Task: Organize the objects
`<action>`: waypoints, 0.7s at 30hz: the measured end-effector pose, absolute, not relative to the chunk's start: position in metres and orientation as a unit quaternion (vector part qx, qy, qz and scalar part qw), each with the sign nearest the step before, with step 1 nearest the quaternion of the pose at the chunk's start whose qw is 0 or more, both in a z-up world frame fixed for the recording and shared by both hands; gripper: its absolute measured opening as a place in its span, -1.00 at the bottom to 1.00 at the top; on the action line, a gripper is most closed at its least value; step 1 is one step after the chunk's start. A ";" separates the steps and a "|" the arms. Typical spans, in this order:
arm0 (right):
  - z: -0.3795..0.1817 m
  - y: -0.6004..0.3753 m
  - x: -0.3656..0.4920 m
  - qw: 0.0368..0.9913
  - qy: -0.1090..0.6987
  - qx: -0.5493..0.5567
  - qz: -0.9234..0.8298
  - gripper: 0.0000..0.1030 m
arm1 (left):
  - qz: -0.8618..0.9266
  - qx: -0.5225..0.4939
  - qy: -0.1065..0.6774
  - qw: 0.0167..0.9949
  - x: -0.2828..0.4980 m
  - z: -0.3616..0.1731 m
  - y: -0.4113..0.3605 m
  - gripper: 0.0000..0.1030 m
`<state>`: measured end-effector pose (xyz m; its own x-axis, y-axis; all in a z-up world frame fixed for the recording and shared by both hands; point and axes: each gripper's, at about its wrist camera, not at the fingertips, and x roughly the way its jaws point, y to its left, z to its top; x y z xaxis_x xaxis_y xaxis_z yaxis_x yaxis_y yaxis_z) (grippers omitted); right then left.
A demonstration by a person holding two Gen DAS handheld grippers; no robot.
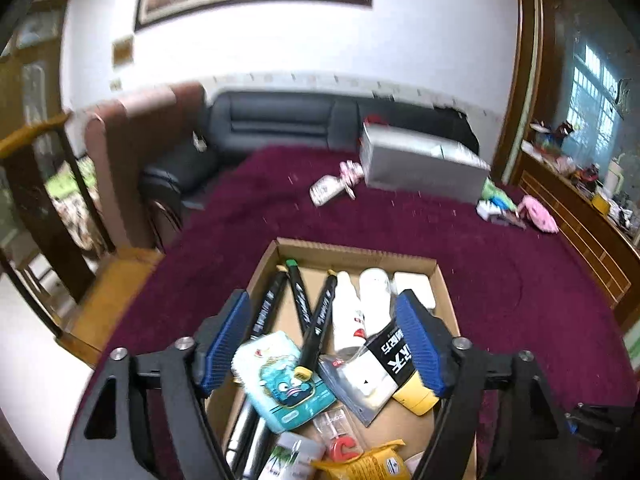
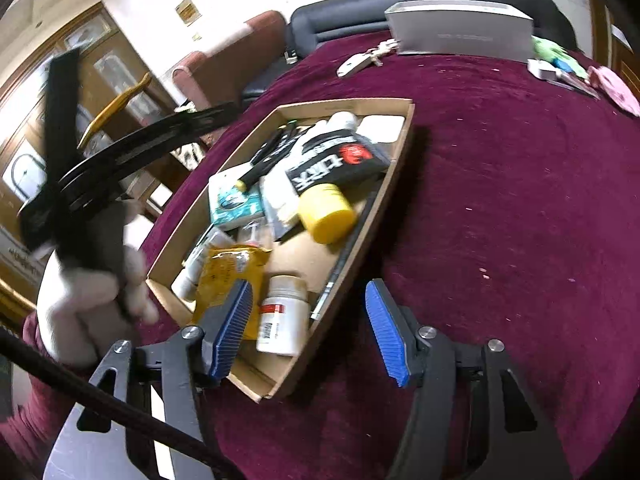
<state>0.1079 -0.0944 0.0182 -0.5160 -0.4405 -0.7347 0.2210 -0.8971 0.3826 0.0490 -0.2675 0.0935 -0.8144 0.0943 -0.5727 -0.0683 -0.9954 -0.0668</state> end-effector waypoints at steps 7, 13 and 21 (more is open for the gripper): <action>0.025 -0.074 0.118 0.174 -0.137 0.438 -0.871 0.15 | 0.974 -0.223 -0.010 -0.027 0.097 0.128 -0.267 0.77; 0.031 -0.070 0.129 0.169 -0.129 0.425 -0.880 0.19 | 0.975 -0.205 0.000 -0.089 0.125 0.139 -0.266 0.86; 0.037 -0.074 0.134 0.143 -0.089 0.411 -0.896 0.23 | 0.969 -0.220 -0.002 -0.114 0.153 0.136 -0.264 0.91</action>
<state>0.1336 -0.0743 0.0373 -0.6219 -0.3291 -0.7106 0.1836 -0.9434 0.2762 0.1531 -0.2644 0.1360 -0.8768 -0.2204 -0.4274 0.2217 -0.9740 0.0473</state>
